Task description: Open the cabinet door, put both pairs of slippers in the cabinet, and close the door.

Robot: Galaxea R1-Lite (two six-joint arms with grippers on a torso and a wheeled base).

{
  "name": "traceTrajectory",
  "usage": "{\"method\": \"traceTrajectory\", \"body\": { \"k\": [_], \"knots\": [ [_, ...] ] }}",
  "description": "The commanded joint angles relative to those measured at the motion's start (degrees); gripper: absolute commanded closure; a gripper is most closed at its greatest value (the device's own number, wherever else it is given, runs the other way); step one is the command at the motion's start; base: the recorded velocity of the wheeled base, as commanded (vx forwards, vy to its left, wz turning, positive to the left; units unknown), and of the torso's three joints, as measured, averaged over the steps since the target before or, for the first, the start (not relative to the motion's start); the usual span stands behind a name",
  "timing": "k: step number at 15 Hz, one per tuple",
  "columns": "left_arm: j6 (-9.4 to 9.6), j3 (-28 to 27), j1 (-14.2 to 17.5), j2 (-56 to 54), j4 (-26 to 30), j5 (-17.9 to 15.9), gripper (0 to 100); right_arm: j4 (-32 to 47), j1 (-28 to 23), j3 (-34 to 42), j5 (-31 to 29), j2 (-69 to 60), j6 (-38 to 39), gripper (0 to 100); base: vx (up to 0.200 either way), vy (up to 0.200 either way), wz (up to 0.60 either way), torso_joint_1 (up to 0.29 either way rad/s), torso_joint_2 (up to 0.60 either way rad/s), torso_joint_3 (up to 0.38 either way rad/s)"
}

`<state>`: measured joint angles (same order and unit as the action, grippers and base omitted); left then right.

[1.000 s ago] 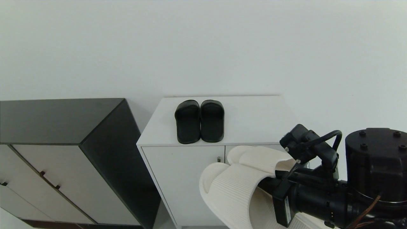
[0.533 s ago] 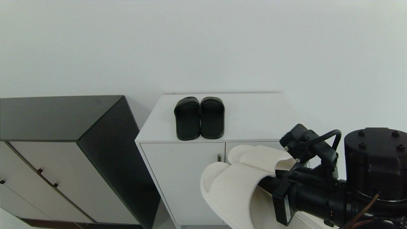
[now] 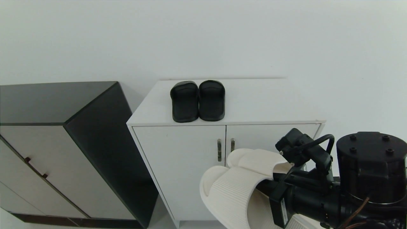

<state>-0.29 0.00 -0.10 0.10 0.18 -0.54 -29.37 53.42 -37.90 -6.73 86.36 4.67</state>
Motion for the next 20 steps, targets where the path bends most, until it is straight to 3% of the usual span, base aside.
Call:
{"method": "traceTrajectory", "body": {
  "k": [1, 4, 5, 10, 20],
  "knots": [
    [-0.06, 0.0, 0.01, -0.01, -0.01, 0.01, 100, -0.16, 0.02, 0.37, -0.04, 0.48, -0.1, 100, 0.0, 0.0, 0.0, -0.212, 0.52, 0.315],
    [-0.06, 0.0, 0.01, -0.01, -0.01, -0.08, 100, -0.25, 0.11, 0.46, 0.14, 1.27, -1.07, 100, 0.0, 0.0, 0.0, -0.201, 0.52, 0.323],
    [-0.06, 0.0, 0.01, -0.01, -0.01, -0.08, 0, -0.25, 0.19, 0.46, 0.14, 1.44, -1.07, 100, 0.0, 0.0, 0.0, -0.193, 0.5, 0.325],
    [0.2, 0.0, 0.01, -0.01, -0.01, 0.01, 0, -0.25, 0.11, 1.43, 1.81, 1.53, -0.98, 100, 0.0, 0.0, 0.0, -0.172, 0.49, 0.32],
    [2.93, -0.09, -0.34, 1.57, 0.26, -2.19, 0, -0.34, 0.11, 2.74, 1.9, 1.62, -0.98, 100, 0.0, 0.0, 0.0, -0.109, 0.46, 0.346]
  ]
}}
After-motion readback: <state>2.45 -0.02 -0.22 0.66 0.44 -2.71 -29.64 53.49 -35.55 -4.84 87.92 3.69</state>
